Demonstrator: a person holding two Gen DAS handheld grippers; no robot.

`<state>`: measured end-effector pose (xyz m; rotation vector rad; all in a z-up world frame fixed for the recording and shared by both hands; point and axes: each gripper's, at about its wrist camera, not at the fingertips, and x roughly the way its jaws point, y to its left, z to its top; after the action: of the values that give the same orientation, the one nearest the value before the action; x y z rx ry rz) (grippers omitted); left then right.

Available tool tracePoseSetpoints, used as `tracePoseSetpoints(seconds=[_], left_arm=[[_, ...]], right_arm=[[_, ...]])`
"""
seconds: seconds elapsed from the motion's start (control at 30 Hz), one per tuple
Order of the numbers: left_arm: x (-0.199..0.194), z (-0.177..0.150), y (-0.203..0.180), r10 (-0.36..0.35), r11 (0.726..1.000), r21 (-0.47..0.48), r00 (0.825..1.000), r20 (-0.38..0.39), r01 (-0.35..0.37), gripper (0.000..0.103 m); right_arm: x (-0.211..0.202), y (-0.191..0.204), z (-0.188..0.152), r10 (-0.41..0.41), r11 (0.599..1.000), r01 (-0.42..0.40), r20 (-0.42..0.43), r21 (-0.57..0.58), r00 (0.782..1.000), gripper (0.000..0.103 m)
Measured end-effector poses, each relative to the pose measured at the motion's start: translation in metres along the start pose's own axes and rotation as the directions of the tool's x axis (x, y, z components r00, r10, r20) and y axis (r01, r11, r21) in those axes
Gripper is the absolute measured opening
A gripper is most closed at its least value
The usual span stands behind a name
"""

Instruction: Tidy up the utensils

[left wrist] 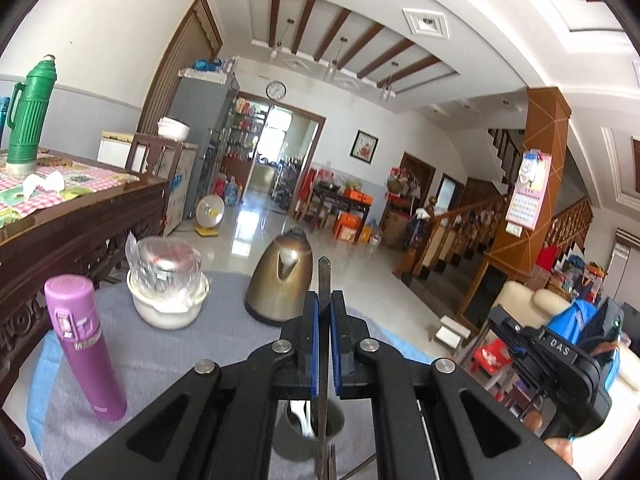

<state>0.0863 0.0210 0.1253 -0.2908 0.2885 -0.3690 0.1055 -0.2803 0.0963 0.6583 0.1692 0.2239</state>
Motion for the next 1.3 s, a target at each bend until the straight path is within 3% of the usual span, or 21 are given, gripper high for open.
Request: tracePoseSetpoints(seconds=[0.13, 0.27, 0.4, 0.57, 0.67, 0.7, 0.77, 0.8, 0.83, 0.87, 0.9, 1.0, 1.1, 1.23, 1.3], left_arm=[[0.006, 0.009, -0.003, 0.029, 1.0, -0.003, 0.996, 0.083, -0.029, 0.006], [0.019, 0.007, -0.005, 0.082, 0.997, 0.0, 0.987, 0.135, -0.083, 0.006], [0.047, -0.012, -0.005, 0.12, 0.993, -0.012, 0.988, 0.101, -0.119, 0.006], [0.063, -0.037, 0.003, 0.163, 0.986, 0.035, 0.986, 0.029, -0.164, 0.006], [0.065, -0.046, 0.008, 0.176, 0.983, 0.053, 0.984, -0.022, -0.175, 0.006], [0.064, -0.048, 0.008, 0.178, 0.983, 0.06, 0.983, -0.036, -0.176, 0.008], [0.061, -0.055, 0.008, 0.185, 0.981, 0.077, 0.979, -0.082, -0.179, 0.026], [0.06, -0.057, 0.009, 0.192, 0.979, 0.081, 0.976, -0.098, -0.185, 0.05], [0.057, -0.061, 0.011, 0.204, 0.977, 0.085, 0.973, -0.11, -0.195, 0.061], [0.051, -0.067, 0.011, 0.22, 0.973, 0.096, 0.969, -0.116, -0.209, 0.061], [0.047, -0.071, 0.012, 0.227, 0.971, 0.109, 0.966, -0.125, -0.215, 0.061], [0.039, -0.088, 0.012, 0.284, 0.952, 0.174, 0.937, -0.202, -0.251, 0.067], [0.032, -0.107, 0.016, 0.314, 0.944, 0.196, 0.907, -0.28, -0.266, 0.068], [0.021, -0.126, 0.015, 0.368, 0.923, 0.241, 0.873, -0.321, -0.301, 0.072], [0.016, -0.133, 0.012, 0.38, 0.916, 0.26, 0.865, -0.328, -0.305, 0.072]], right_arm=[[0.003, 0.014, 0.005, -0.053, 0.998, 0.056, 0.113, -0.026, 0.992, 0.008], [0.009, 0.031, 0.001, -0.131, 0.983, 0.155, 0.215, -0.103, 0.968, 0.008], [0.032, 0.051, -0.017, -0.184, 0.95, 0.24, 0.263, -0.201, 0.947, 0.008], [0.058, 0.066, -0.041, -0.182, 0.925, 0.228, 0.172, -0.305, 0.968, 0.008], [0.056, 0.059, -0.049, -0.159, 0.941, 0.181, 0.1, -0.287, 0.982, 0.009], [0.053, 0.052, -0.051, -0.149, 0.949, 0.165, 0.078, -0.27, 0.986, 0.01], [0.049, 0.041, -0.05, -0.145, 0.962, 0.147, 0.027, -0.228, 0.989, 0.015], [0.045, 0.036, -0.049, -0.143, 0.967, 0.141, 0.005, -0.211, 0.99, 0.028], [0.037, 0.029, -0.05, -0.141, 0.971, 0.136, -0.015, -0.196, 0.99, 0.039], [0.03, 0.024, -0.051, -0.139, 0.974, 0.132, -0.026, -0.186, 0.99, 0.071], [0.023, 0.017, -0.051, -0.132, 0.976, 0.126, -0.023, -0.177, 0.991, 0.082], [-0.004, 0.007, -0.055, -0.127, 0.972, 0.123, -0.009, -0.199, 0.992, 0.082], [-0.013, -0.005, -0.061, -0.129, 0.97, 0.108, -0.082, -0.218, 0.988, 0.082], [-0.022, -0.022, -0.075, -0.15, 0.973, 0.118, -0.153, -0.199, 0.977, 0.082], [-0.021, -0.029, -0.081, -0.139, 0.979, 0.106, -0.195, -0.171, 0.971, 0.082]])
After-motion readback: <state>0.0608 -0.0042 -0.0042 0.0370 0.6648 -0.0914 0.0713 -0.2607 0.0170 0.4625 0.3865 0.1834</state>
